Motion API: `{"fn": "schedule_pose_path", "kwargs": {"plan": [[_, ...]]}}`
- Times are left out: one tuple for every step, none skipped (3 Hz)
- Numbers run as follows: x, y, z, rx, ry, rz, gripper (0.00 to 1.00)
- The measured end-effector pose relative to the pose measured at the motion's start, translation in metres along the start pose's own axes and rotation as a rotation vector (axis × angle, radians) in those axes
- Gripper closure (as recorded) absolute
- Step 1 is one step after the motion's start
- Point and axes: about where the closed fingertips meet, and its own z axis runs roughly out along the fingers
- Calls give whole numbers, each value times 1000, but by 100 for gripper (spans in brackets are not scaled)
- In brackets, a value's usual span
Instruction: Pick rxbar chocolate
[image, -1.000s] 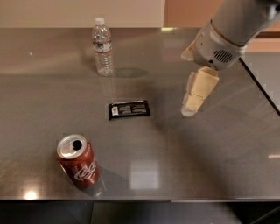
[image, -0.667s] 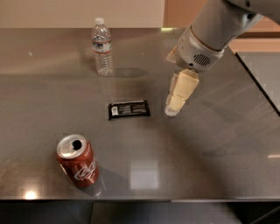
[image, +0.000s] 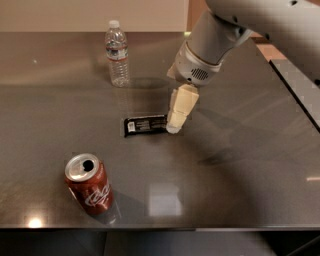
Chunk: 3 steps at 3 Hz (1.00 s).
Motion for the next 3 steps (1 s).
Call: {"fn": "schedule_pose_path", "kwargs": {"plan": [[-4,-3,18,-27,-1,-16,0],[-6,-1,32,-46,-7,-29,0],[-7,0,43,-60,-10,-35,0]]}}
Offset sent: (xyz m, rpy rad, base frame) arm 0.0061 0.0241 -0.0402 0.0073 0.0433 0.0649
